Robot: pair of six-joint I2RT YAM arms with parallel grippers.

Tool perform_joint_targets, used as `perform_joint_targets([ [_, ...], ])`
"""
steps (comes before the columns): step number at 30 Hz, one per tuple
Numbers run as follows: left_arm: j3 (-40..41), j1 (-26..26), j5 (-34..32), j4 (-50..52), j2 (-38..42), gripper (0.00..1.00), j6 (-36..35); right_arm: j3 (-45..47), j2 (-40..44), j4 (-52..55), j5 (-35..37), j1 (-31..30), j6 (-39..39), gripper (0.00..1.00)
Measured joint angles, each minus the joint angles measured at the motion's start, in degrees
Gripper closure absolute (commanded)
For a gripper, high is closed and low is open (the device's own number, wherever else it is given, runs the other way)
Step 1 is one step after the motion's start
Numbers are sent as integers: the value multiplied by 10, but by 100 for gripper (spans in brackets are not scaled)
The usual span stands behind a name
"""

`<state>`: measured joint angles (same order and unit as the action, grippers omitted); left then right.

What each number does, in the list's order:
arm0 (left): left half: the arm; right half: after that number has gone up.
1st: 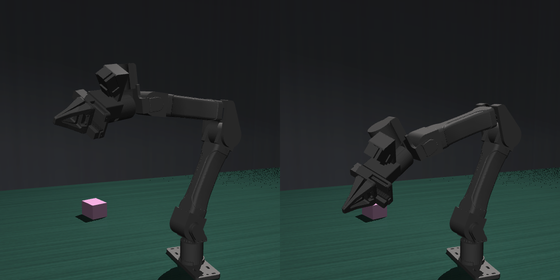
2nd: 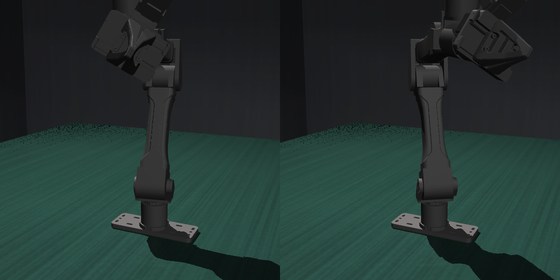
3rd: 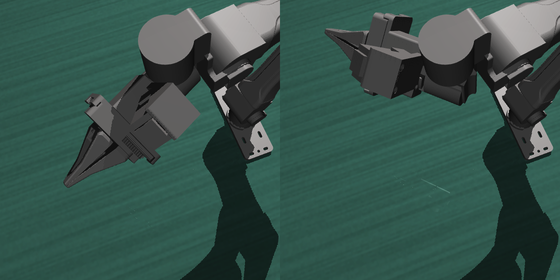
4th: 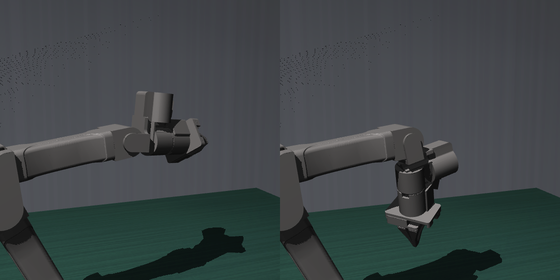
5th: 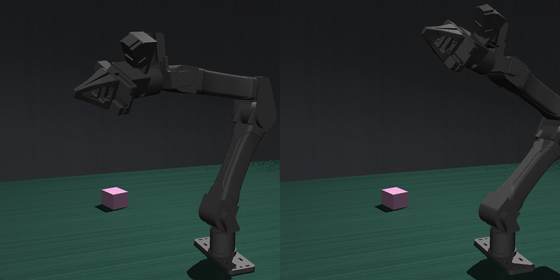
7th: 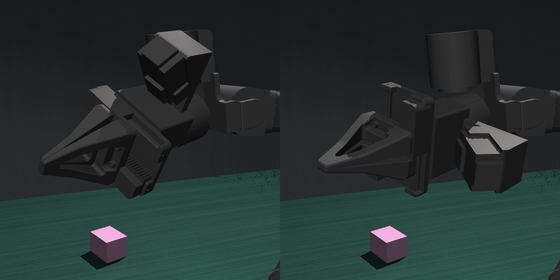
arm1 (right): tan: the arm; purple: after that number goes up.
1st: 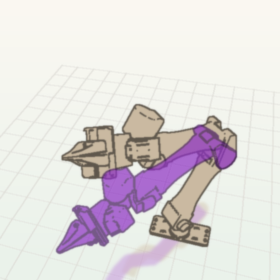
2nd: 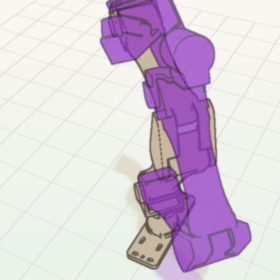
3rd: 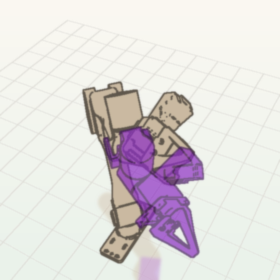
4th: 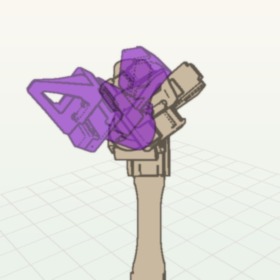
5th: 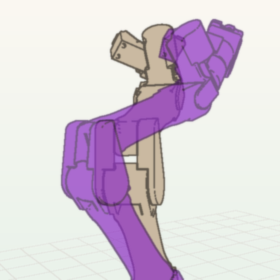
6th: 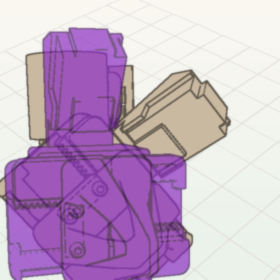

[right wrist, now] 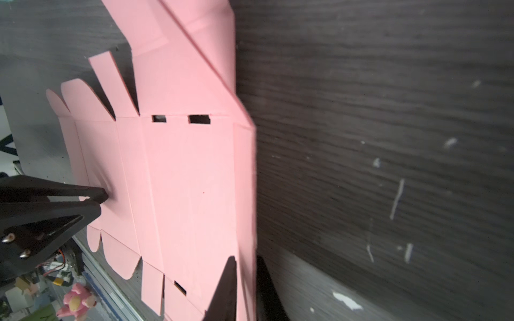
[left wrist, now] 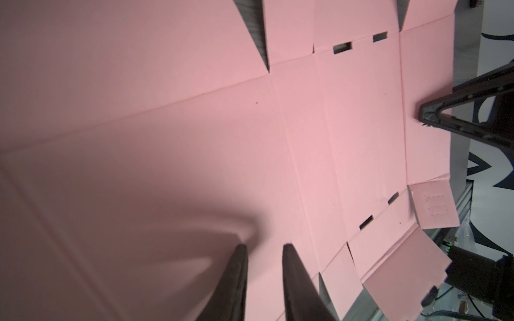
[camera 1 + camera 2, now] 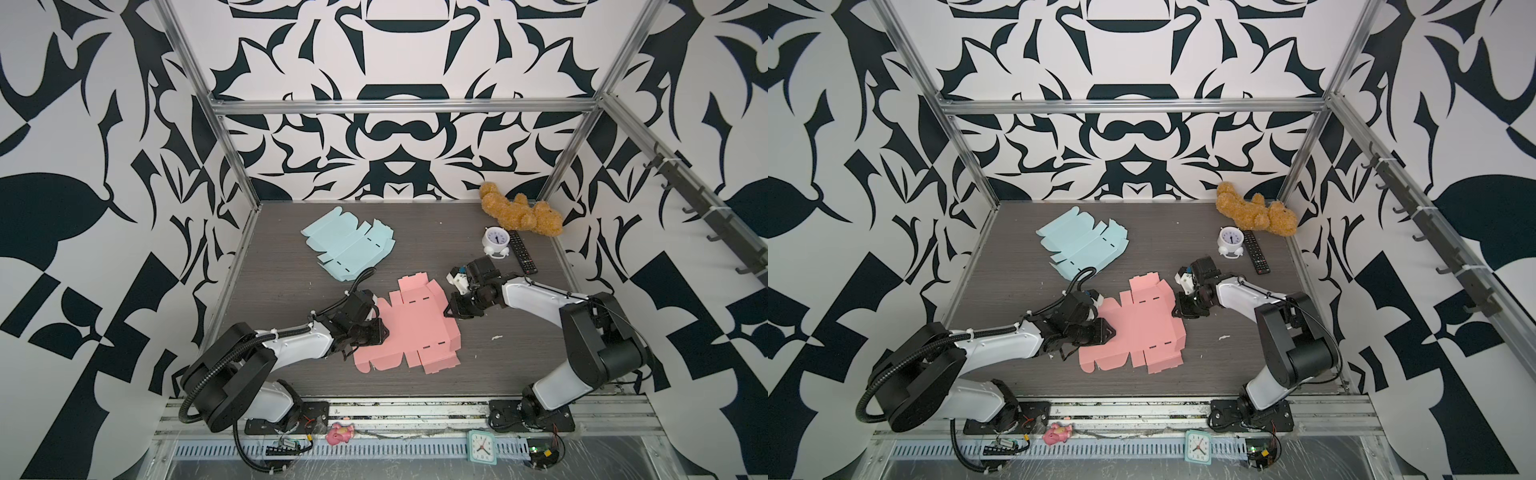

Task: Assemble paper box
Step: First fold the bottom flaps of a flat cardboard box at the center of the table.

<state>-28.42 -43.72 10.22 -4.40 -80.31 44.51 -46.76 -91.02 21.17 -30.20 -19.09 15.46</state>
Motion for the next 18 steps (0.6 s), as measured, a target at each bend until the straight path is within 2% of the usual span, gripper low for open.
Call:
perform_joint_targets([
  [4,0,0,0,0,0,74,0,3,0,-16,-17,4,6,78],
  [12,0,0,0,-1,-1,74,2,13,2,-33,-31,8,18,92],
  [18,0,0,1,0,0,76,2,13,19,-12,-19,8,4,96],
])
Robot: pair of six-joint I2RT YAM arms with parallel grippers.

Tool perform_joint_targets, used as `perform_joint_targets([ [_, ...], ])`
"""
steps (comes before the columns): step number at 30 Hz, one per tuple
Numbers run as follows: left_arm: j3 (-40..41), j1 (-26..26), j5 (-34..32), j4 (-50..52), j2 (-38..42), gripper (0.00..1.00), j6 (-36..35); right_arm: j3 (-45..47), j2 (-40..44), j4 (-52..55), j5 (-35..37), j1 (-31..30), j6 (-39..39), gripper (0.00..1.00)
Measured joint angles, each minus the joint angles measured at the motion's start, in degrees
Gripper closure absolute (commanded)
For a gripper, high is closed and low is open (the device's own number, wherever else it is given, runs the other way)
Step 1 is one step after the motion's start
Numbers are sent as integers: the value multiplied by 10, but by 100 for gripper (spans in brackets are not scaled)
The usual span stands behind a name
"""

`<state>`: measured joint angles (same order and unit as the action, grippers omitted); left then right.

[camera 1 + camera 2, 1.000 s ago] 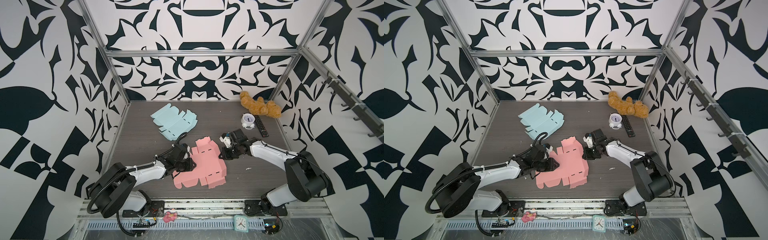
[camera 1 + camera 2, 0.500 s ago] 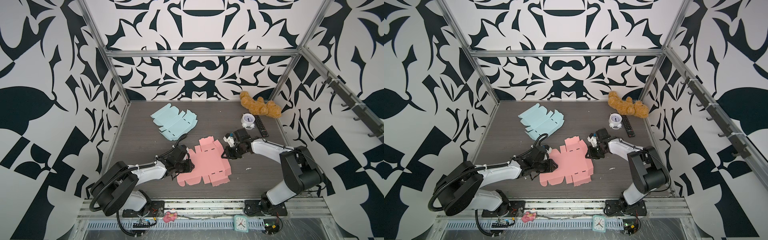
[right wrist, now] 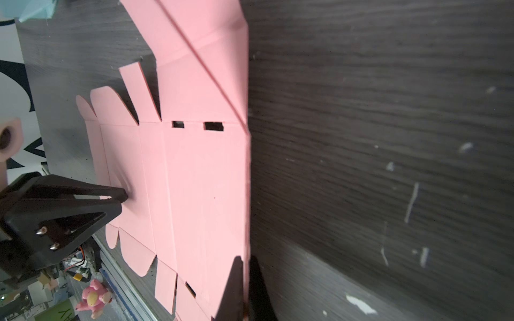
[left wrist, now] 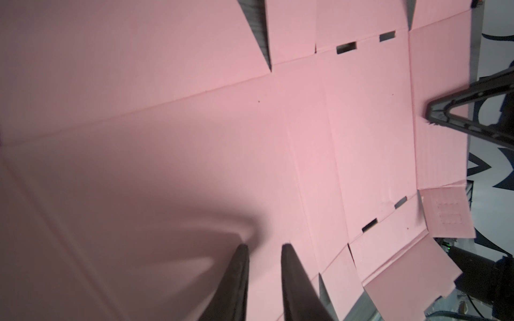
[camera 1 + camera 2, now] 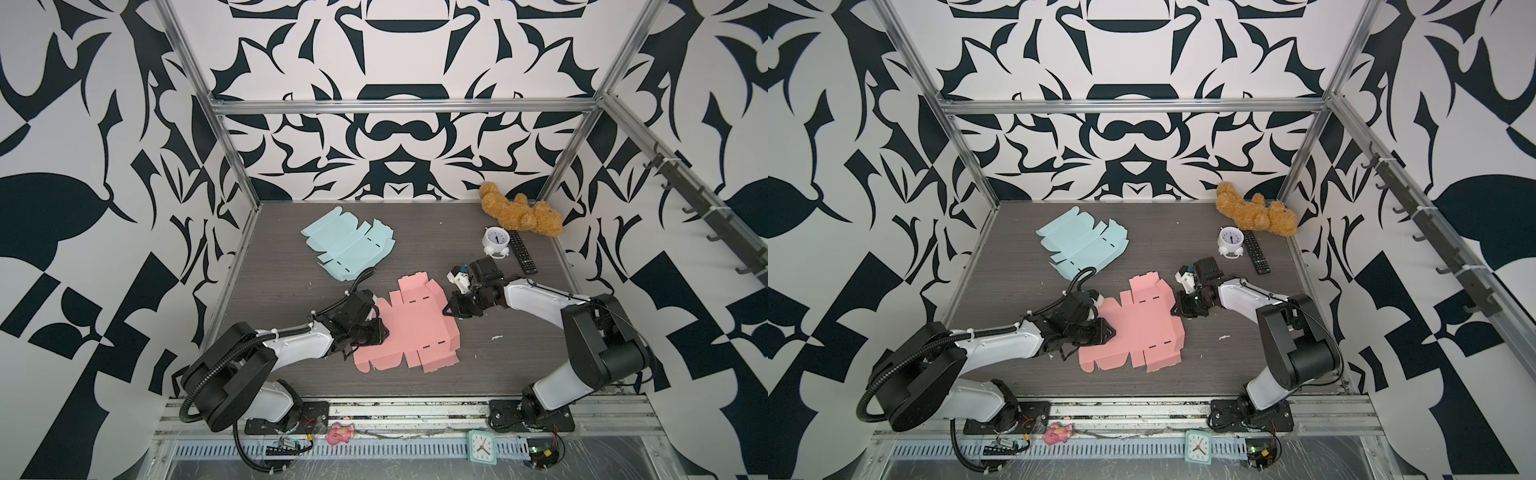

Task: Assemble paper box
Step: First fold the bottom flaps of a flat cardboard box at the center of the table.

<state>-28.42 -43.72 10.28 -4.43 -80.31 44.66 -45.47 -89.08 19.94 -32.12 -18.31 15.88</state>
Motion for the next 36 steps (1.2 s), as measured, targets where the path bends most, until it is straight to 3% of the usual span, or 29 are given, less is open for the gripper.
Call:
perform_joint_targets([
  [8,-21,0,10,9,13,87,-18,-36,46,77,58,-17,-39,97],
  [15,-109,3,18,3,-18,99,-45,-77,53,123,120,-68,-71,98],
  [28,-278,60,40,-8,-158,100,-90,-108,52,151,162,-94,-101,100],
  [36,-370,69,65,-2,-227,100,-126,-109,52,150,163,-98,-106,100],
])
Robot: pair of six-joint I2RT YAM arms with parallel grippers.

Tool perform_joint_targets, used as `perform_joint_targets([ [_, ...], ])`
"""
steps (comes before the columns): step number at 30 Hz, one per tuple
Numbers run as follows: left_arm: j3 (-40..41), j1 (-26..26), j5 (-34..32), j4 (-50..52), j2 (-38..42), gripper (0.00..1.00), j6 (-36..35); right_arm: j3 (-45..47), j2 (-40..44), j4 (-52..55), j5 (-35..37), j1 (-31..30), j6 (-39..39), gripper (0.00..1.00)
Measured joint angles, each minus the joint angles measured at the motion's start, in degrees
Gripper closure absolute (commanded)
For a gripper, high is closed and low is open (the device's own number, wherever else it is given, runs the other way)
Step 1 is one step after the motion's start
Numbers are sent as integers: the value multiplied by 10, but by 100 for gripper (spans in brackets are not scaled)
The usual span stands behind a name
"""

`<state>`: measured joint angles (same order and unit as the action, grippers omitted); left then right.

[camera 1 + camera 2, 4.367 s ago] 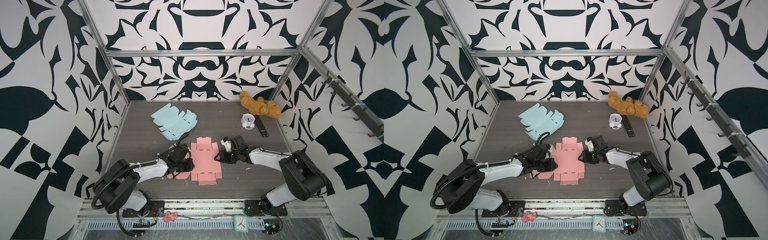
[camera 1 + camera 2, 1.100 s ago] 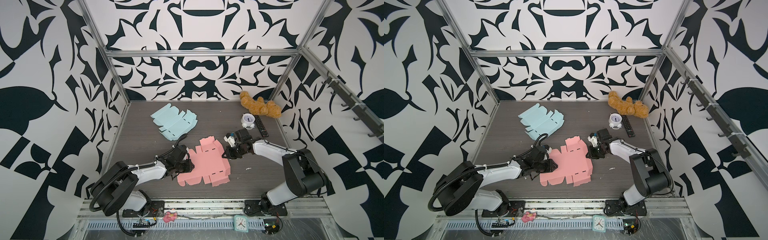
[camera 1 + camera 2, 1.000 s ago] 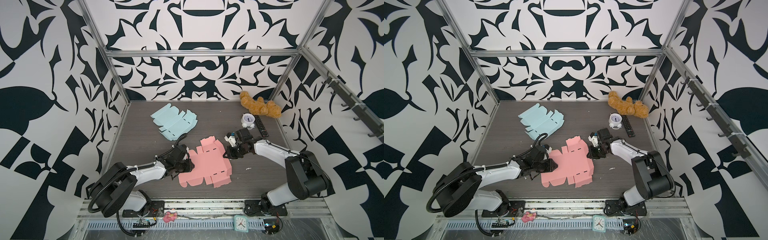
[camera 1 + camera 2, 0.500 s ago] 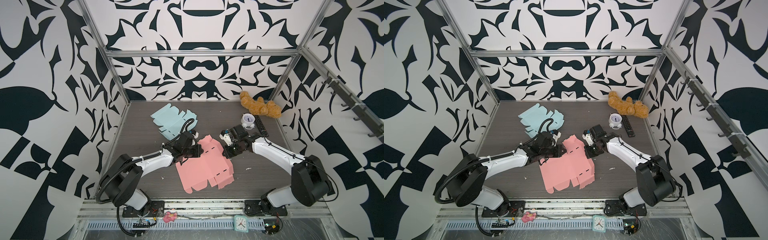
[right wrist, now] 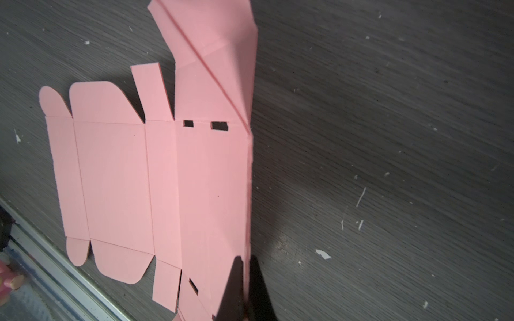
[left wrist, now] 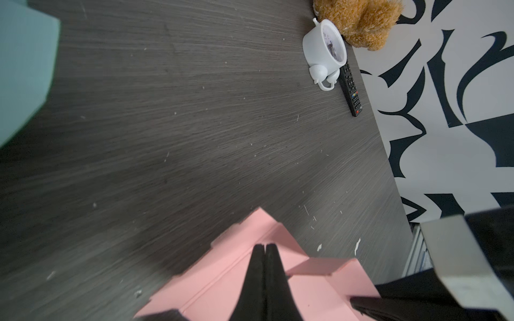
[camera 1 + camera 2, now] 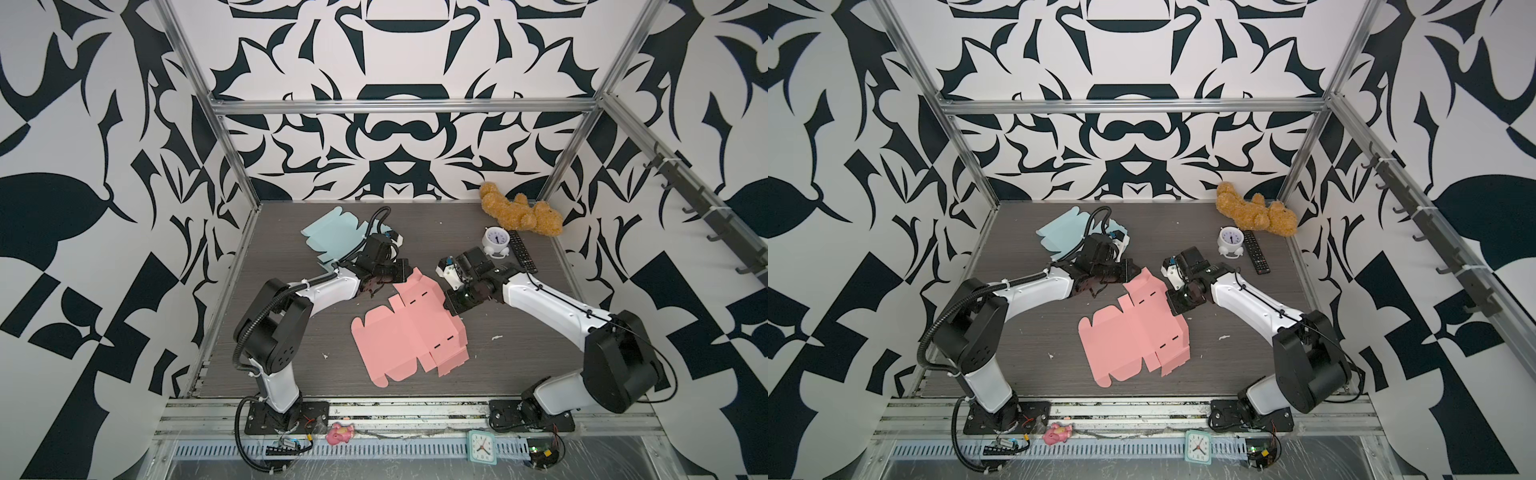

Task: Assemble paper box
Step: First fold the bottom flaps of a flat cardboard box at the center of the table.

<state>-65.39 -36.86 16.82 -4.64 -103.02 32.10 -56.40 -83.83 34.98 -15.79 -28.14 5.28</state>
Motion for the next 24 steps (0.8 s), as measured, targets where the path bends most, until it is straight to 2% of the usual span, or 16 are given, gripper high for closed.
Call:
perform_joint_targets([
  [7,-38,0,22,6,-34,100,-14,0,0,0,0,0,-6,100],
  [24,-14,-12,61,7,-29,100,-21,-6,0,1,3,-3,-9,100],
])
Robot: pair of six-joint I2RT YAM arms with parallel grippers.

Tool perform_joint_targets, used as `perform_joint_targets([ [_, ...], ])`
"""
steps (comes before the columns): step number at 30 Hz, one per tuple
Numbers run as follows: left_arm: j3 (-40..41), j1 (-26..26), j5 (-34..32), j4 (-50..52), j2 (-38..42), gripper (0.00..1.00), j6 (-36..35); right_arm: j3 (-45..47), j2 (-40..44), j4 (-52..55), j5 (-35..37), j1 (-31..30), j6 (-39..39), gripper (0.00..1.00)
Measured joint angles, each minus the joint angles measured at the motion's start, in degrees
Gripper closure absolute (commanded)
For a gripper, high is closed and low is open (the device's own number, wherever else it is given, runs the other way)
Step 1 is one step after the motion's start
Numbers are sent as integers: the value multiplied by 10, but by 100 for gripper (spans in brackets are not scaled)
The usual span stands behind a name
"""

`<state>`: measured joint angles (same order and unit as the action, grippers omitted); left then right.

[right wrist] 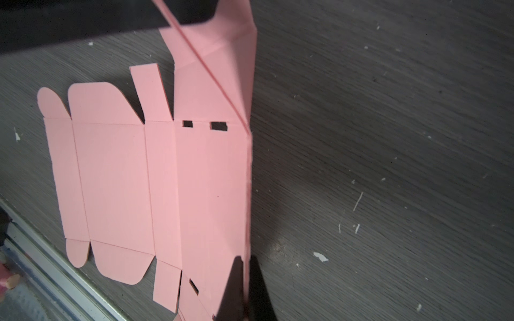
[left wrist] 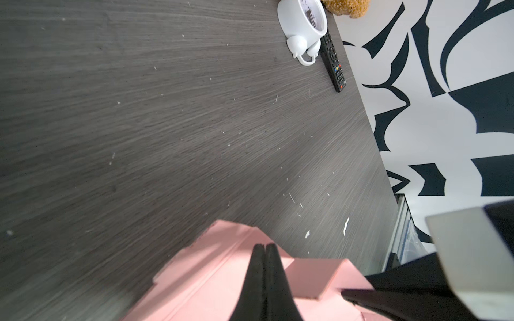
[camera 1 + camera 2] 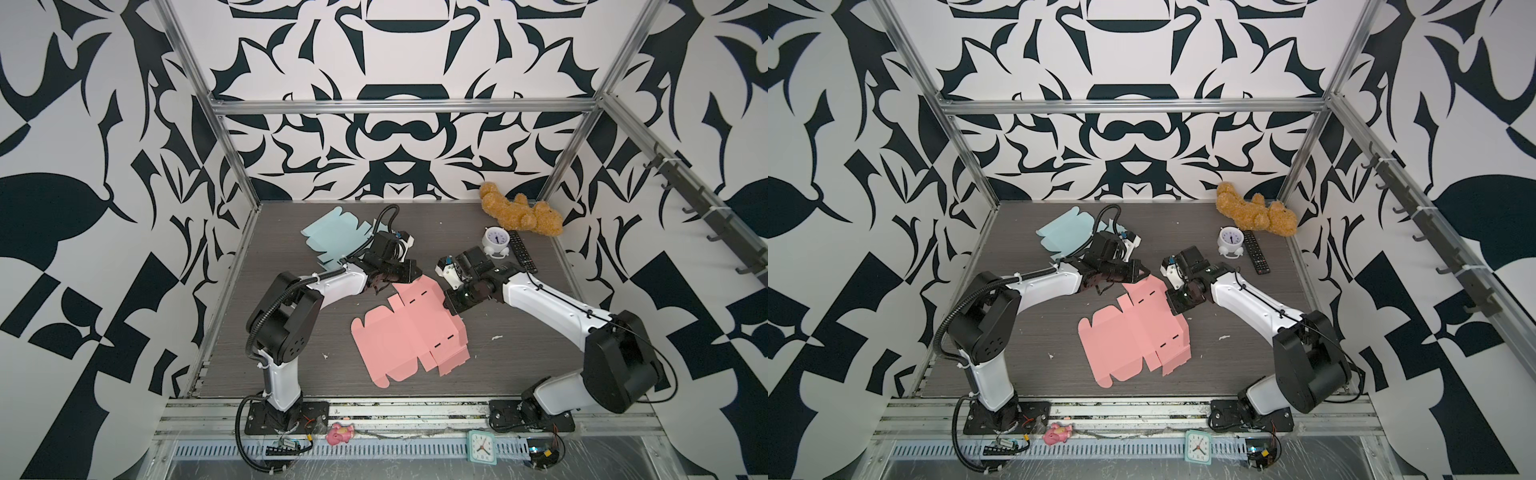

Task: Assemble paper box
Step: First fold the bottom flaps of a flat cardboard box at the center of the table.

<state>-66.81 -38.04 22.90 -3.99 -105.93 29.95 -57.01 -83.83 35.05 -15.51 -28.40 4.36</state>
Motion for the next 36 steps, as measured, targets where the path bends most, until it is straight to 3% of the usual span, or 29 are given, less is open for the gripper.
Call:
perform_joint_targets([
  [25,45,-48,-5,-9,44,100,2,-1,0,5,24,-14,-3,100],
  [36,73,-45,-17,-5,62,100,1,-1,17,12,40,-31,-14,100],
])
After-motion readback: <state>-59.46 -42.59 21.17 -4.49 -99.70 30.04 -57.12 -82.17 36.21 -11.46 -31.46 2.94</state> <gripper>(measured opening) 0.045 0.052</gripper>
